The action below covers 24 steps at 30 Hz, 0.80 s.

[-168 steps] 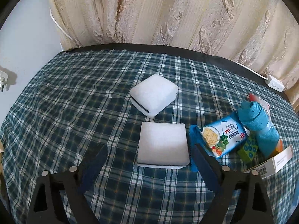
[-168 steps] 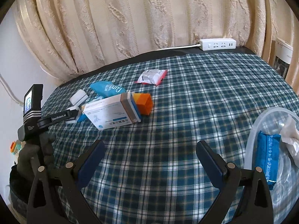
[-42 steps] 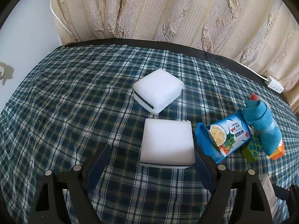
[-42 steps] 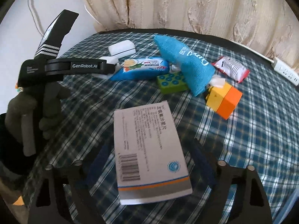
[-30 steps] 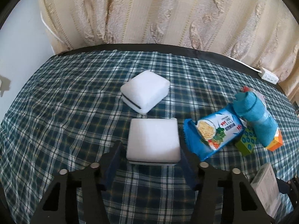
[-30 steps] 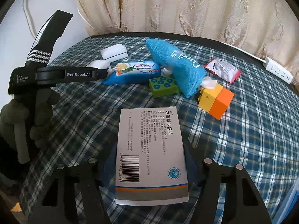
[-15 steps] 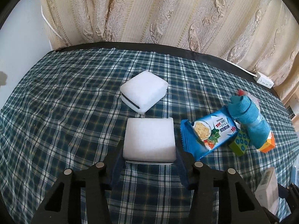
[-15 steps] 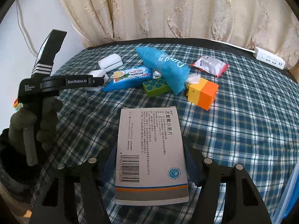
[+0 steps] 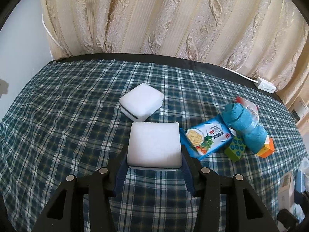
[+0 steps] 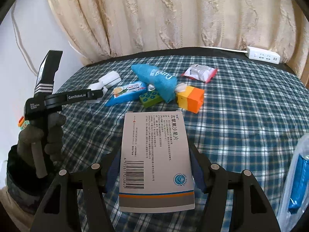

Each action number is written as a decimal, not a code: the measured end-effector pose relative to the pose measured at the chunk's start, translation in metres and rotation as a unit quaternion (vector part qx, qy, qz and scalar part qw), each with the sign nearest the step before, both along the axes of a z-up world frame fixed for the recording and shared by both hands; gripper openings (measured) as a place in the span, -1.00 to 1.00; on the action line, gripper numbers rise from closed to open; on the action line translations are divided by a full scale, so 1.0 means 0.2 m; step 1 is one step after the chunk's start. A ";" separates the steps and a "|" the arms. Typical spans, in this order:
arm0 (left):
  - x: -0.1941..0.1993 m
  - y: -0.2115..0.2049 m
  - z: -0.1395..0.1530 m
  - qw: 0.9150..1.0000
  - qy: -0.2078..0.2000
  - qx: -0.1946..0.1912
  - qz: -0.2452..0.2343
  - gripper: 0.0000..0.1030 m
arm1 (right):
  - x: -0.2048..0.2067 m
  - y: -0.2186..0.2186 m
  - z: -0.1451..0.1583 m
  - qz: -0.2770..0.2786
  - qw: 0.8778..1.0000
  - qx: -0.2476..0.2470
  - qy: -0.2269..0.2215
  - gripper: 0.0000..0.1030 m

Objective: Organize objects
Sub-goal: 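Carry the medicine box to the clear basin and lower it in with the right gripper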

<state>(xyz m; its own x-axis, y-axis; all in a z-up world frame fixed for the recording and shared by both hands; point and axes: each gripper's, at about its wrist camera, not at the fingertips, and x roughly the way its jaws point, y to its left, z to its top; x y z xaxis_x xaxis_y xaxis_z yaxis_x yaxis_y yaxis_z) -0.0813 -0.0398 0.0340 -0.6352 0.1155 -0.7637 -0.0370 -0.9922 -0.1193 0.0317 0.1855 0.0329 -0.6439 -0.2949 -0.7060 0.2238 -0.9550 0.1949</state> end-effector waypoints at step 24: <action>0.05 0.10 0.05 0.999 0.016 -0.021 -0.018 0.02 | 0.32 0.35 0.15 -0.099 0.994 -0.008 0.037 0.26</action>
<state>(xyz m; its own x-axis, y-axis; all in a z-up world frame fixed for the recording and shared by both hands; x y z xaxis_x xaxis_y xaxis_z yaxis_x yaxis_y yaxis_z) -0.0710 -0.0201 0.0443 -0.6554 0.1062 -0.7478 -0.0755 -0.9943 -0.0750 0.0951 0.2560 0.0628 -0.7407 -0.1678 -0.6505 0.0456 -0.9786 0.2005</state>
